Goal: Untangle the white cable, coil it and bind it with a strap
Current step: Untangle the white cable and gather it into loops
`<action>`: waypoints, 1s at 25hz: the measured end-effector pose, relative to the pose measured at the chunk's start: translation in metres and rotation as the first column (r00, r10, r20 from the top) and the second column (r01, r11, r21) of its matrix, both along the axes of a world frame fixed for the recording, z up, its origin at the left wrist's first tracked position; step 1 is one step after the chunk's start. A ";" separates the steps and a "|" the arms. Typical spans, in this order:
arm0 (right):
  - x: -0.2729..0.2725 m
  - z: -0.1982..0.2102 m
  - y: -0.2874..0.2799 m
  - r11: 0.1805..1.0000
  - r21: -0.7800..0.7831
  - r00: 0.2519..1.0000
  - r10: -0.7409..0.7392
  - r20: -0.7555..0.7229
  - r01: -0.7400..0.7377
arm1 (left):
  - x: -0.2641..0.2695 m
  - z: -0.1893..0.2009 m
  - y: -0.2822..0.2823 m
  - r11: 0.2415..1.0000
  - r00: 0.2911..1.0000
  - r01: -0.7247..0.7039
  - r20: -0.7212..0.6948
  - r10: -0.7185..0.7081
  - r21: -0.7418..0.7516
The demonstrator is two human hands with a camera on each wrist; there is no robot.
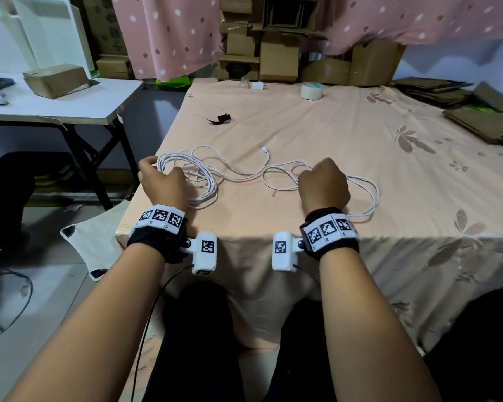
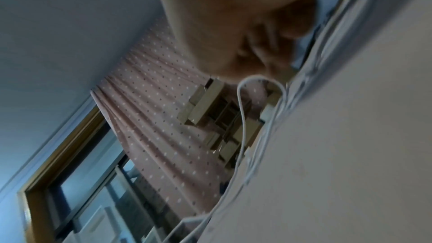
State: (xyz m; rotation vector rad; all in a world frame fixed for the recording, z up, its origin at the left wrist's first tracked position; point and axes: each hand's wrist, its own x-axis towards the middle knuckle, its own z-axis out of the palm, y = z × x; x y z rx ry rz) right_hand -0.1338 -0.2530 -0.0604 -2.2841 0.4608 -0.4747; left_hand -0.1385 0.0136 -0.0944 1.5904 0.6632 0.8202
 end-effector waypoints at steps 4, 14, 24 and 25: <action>-0.003 0.000 -0.026 0.964 -0.203 0.926 0.089 -0.367 -0.173 | 0.000 -0.001 0.000 0.996 0.998 0.037 -0.044 -0.034 0.075; -0.003 0.023 -0.040 0.922 -0.286 0.868 0.094 -0.488 -0.261 | 0.005 -0.008 0.005 0.981 0.993 0.101 -0.073 -0.090 0.166; 0.018 0.062 -0.043 0.976 0.109 0.954 0.153 0.258 -0.186 | 0.003 -0.008 0.002 0.981 0.996 0.091 -0.041 -0.085 0.169; 0.010 0.050 -0.045 0.987 0.018 0.974 0.154 0.168 -0.159 | 0.003 -0.009 0.002 0.980 0.995 0.094 -0.051 -0.086 0.175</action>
